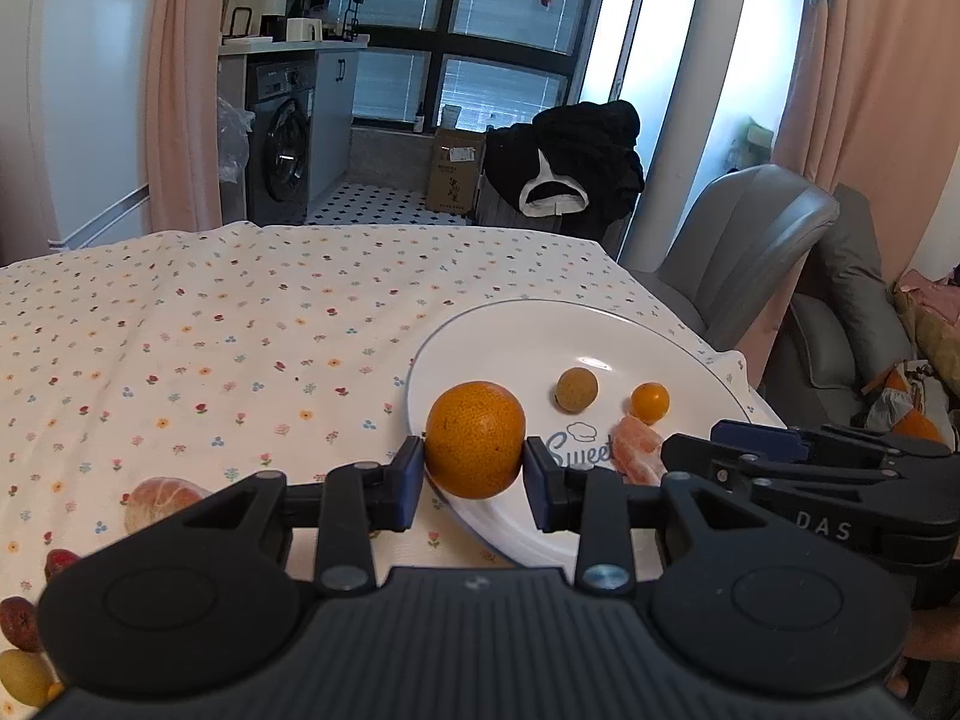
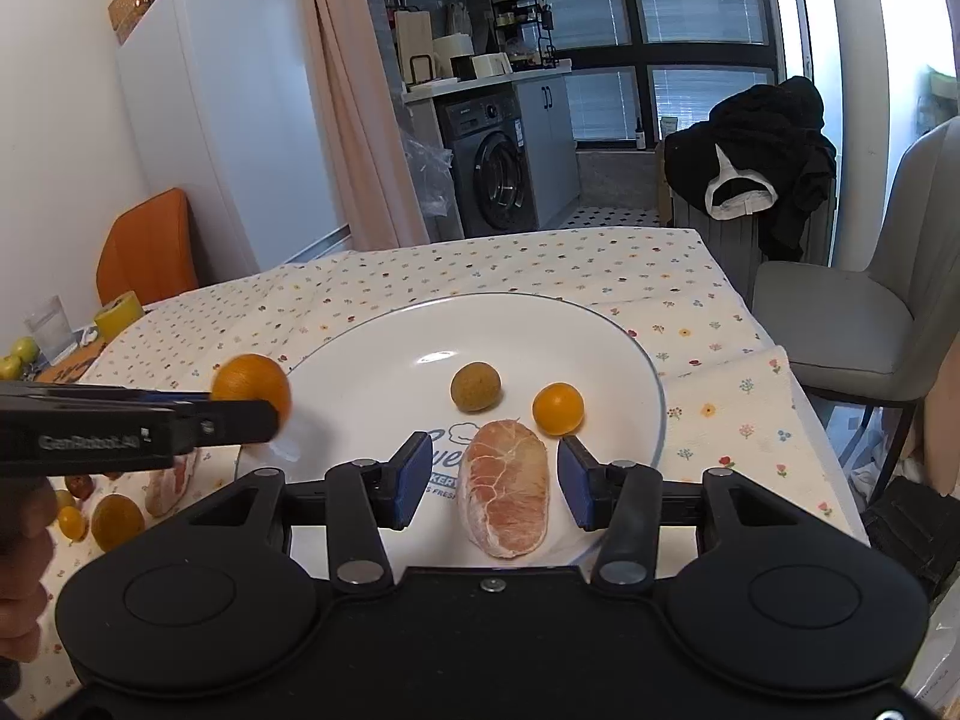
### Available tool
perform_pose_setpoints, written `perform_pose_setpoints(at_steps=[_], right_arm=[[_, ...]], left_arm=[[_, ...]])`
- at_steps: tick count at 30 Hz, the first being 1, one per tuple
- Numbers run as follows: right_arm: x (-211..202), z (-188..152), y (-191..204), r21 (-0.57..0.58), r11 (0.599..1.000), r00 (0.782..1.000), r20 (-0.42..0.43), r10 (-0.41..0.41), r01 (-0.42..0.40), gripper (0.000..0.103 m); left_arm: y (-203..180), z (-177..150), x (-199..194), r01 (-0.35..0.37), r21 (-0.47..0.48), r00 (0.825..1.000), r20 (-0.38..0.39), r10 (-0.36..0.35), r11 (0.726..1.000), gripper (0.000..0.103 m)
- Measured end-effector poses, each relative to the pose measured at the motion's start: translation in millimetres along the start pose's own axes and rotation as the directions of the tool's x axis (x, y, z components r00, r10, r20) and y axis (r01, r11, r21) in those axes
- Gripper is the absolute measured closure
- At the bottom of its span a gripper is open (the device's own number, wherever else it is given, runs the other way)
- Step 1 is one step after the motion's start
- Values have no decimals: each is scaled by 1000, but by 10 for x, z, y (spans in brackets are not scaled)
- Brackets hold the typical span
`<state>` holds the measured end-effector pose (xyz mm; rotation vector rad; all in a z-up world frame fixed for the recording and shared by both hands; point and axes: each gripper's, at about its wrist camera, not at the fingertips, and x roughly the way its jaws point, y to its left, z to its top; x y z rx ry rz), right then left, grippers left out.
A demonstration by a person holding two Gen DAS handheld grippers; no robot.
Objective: Organize fruits
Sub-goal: 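Carry the pomelo segment and large orange onto the white plate and open both tools, then withdraw both open tools from the plate back toward the remaining fruits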
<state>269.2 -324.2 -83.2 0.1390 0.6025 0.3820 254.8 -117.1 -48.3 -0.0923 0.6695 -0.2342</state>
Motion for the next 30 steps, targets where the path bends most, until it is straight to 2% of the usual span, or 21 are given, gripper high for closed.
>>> perform_pose_setpoints(at_steps=[13,15,19,23,26,30], right_arm=[[-142,-16,69,-3,1000,1000,9,29,-29,49],[-162,-18,91,-8,1000,1000,16,23,-23,42],[-215,-18,149,-25,1000,999,35,17,-16,35],[-243,-8,207,-25,999,999,43,24,-23,27],[-274,-10,248,-21,1000,998,52,23,-22,16],[-289,13,332,-27,1000,998,59,13,-12,6]], left_arm=[[-69,-5,14,-17,14,1000,-12,18,1000,68],[-55,-5,-34,-23,13,1000,-5,23,1000,66],[-9,-6,-149,-39,6,999,1,39,999,64],[60,-10,-295,-65,-10,998,14,66,998,41],[112,-9,-403,-88,-20,996,28,88,996,25],[172,-16,-555,-123,-27,991,47,124,992,18]])
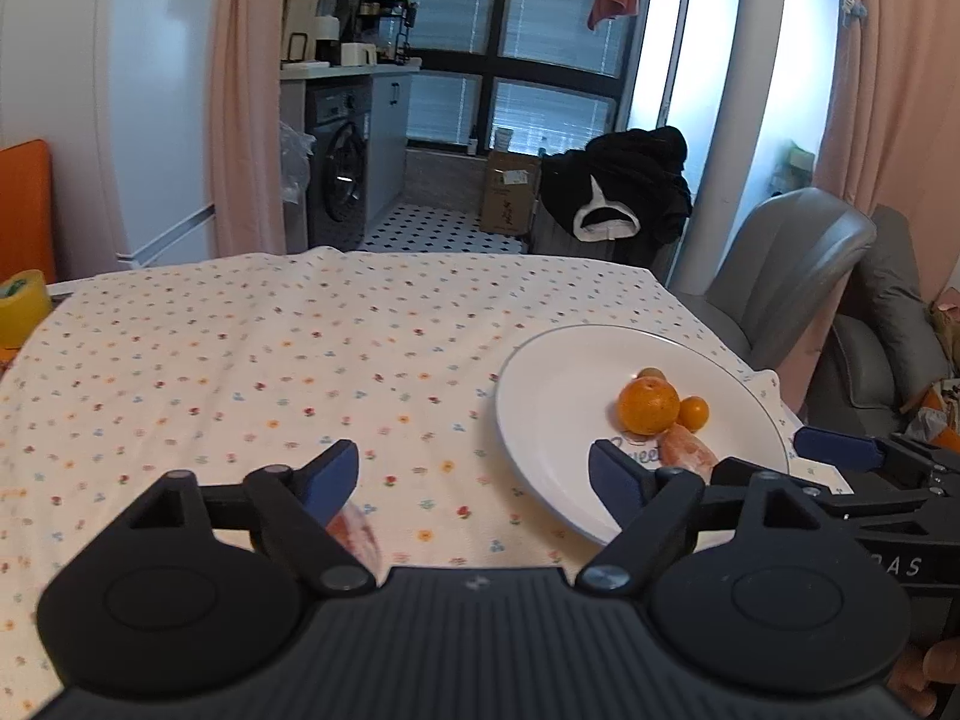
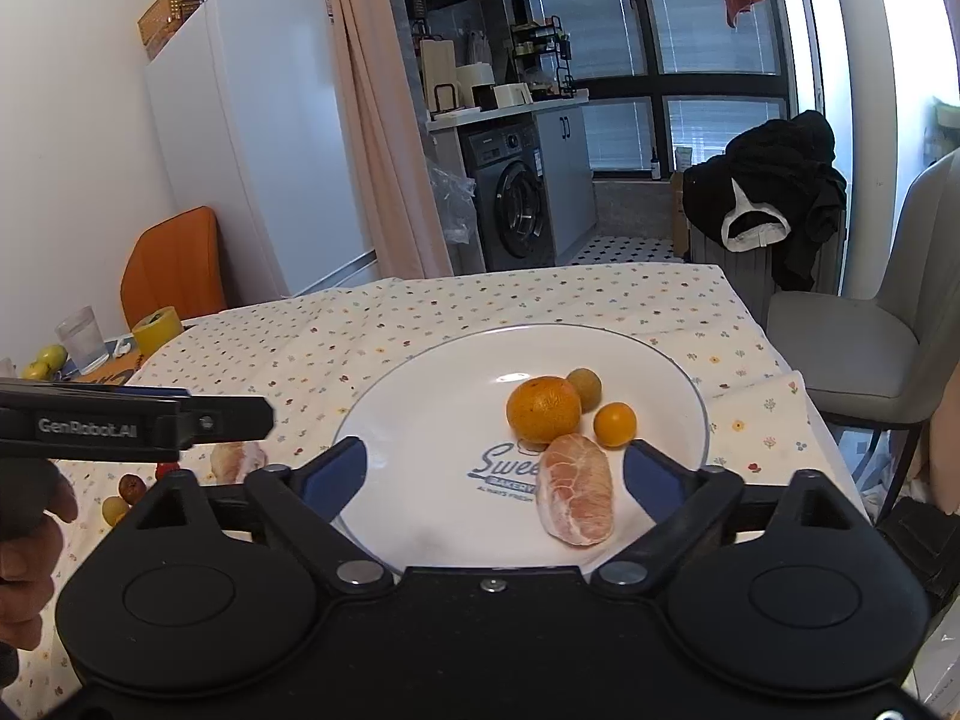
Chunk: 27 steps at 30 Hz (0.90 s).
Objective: Organize fruits
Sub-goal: 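Withdraw both open tools from the plate back toward the remaining fruits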
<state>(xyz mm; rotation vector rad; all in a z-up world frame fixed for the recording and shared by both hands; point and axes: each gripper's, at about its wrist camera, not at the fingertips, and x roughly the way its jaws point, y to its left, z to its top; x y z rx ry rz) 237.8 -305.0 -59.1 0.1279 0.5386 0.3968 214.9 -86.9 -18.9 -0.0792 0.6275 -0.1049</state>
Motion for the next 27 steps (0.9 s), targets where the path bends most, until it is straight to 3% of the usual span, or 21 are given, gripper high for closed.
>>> perform_pose_setpoints(at_steps=[3,12,27], right_arm=[[-15,29,44,6,1000,1000,2,9,-9,0],[-5,71,271,-2,999,998,-17,52,-52,0],[-82,210,695,-48,980,979,-73,189,-192,0]], left_arm=[[103,-2,-105,-24,-17,1000,14,24,1000,14],[495,-8,-434,-104,-76,994,37,107,992,5],[983,-70,-940,-187,-160,979,54,197,969,5]])
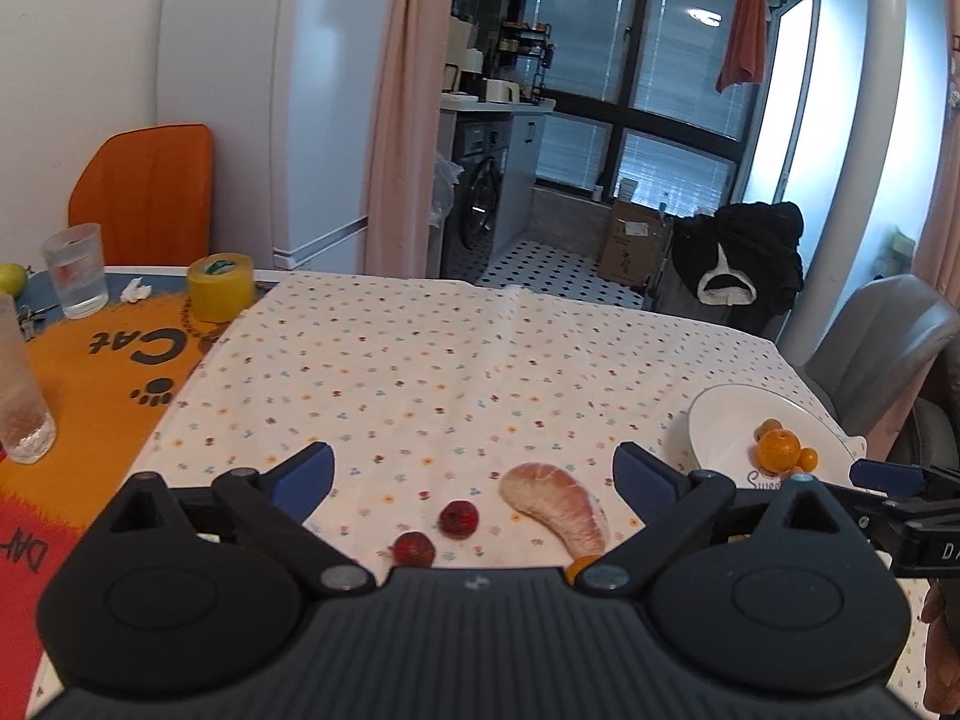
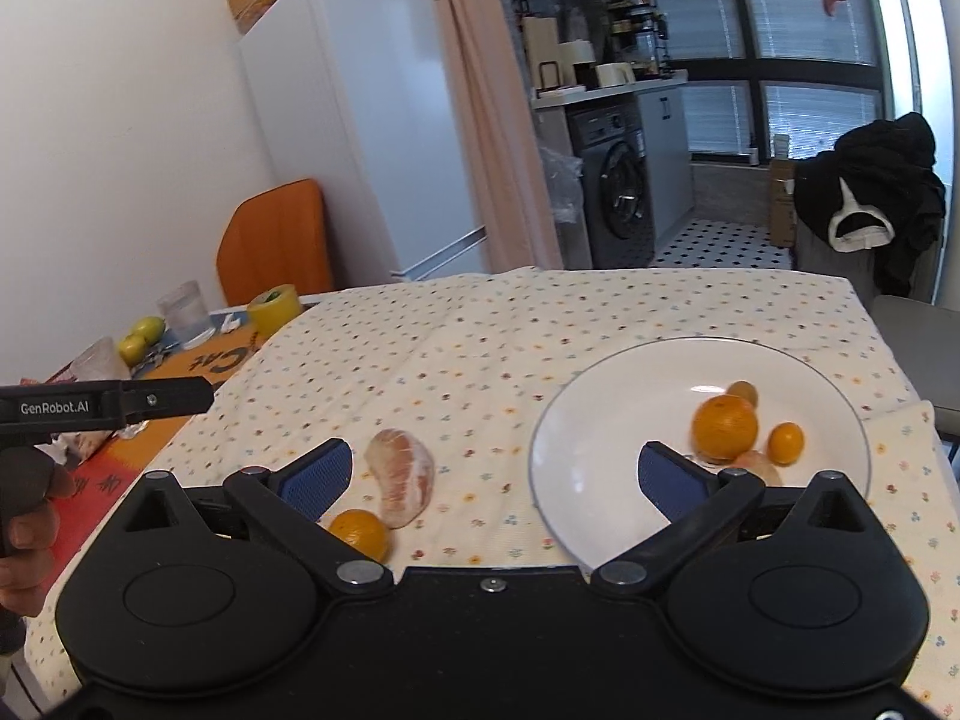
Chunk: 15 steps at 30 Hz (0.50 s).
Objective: Organize fruits
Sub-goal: 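Withdraw both open tools from the plate back toward the remaining fruits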
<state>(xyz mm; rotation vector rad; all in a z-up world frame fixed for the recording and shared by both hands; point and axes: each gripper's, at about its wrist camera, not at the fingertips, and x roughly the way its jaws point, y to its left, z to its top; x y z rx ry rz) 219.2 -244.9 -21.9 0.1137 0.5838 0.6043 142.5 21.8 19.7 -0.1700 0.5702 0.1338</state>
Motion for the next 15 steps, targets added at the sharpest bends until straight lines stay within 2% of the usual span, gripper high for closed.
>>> perform_pose_setpoints(at_steps=[7,11,15], right_arm=[[64,18,127,-9,999,998,-30,53,-54,0],[129,4,214,-22,996,995,-52,81,-82,2],[240,15,295,-42,993,991,-83,102,-106,12]], left_arm=[[195,-65,-76,-33,-27,999,-6,33,999,8],[278,-114,-49,-39,-39,999,-22,39,998,18],[342,-148,18,-32,-53,999,-42,30,998,33]])
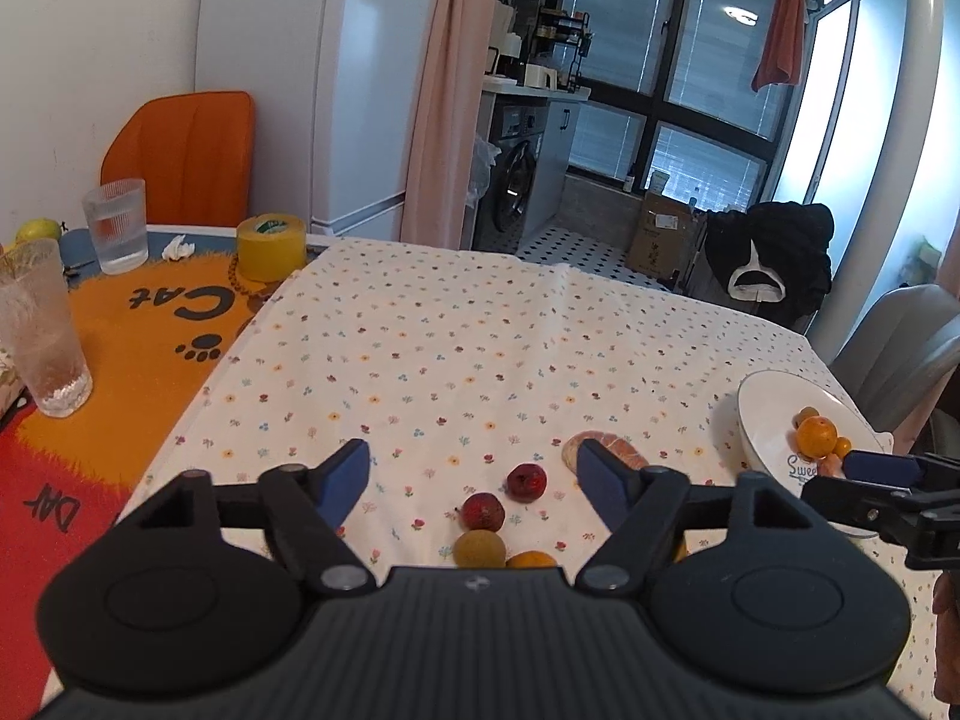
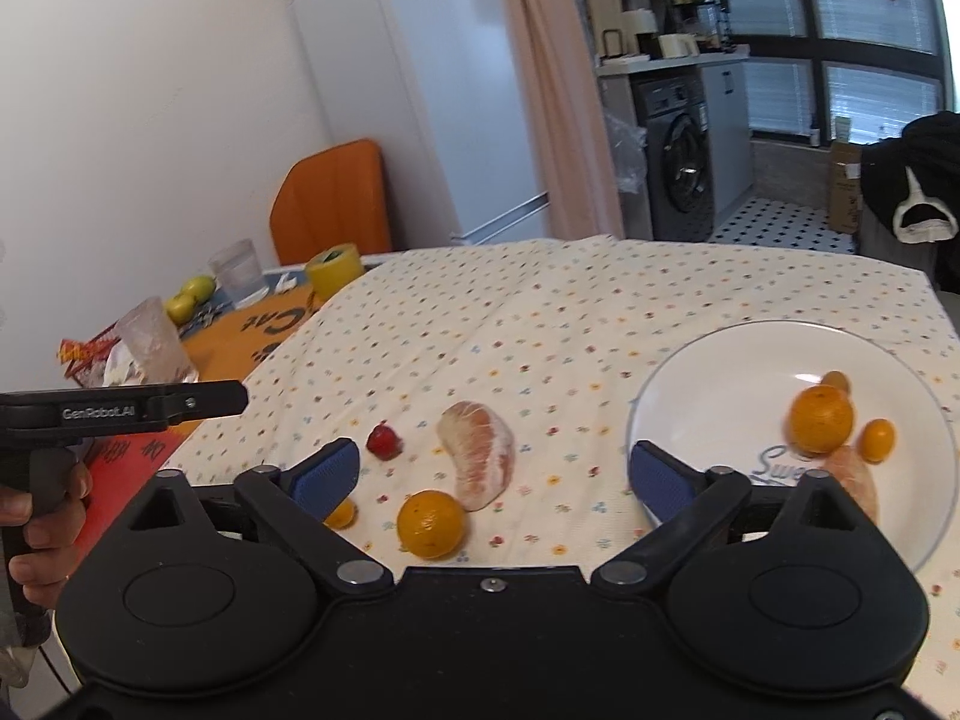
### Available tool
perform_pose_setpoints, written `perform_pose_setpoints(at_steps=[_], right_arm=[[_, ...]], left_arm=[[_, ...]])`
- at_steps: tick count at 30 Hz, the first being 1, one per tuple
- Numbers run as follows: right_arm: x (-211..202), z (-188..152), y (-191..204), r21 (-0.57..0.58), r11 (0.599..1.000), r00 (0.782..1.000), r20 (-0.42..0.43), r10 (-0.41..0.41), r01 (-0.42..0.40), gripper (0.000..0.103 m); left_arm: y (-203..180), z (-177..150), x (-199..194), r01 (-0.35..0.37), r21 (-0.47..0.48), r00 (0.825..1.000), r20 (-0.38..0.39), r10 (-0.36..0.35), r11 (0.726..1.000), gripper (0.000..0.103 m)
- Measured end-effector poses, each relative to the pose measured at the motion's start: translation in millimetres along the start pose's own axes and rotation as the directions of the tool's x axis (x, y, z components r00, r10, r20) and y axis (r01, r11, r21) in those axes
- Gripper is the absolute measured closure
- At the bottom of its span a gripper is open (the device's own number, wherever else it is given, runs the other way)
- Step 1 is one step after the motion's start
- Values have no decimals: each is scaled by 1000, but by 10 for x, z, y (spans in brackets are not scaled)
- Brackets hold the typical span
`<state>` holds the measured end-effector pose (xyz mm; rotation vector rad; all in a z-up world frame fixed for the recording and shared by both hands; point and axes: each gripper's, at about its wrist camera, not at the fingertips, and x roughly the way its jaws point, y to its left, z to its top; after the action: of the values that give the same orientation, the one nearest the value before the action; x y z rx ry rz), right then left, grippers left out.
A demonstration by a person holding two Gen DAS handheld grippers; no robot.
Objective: Organize fruits
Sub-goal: 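Withdraw both open tools from the plate back toward the remaining fruits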
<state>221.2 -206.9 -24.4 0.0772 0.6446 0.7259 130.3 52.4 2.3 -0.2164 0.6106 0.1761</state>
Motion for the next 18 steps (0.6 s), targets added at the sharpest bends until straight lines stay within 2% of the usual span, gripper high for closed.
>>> perform_pose_setpoints(at_steps=[3,9,18], right_arm=[[91,24,25,-10,1000,1000,-23,13,-13,17],[302,52,31,-19,1000,998,-58,22,-24,23],[547,44,8,-29,999,994,-108,31,-35,26]], left_arm=[[29,-21,67,4,-7,1000,-11,-4,1000,41],[60,-79,252,23,-16,999,-39,-23,1000,49],[49,-171,583,36,-28,995,-91,-39,999,60]])
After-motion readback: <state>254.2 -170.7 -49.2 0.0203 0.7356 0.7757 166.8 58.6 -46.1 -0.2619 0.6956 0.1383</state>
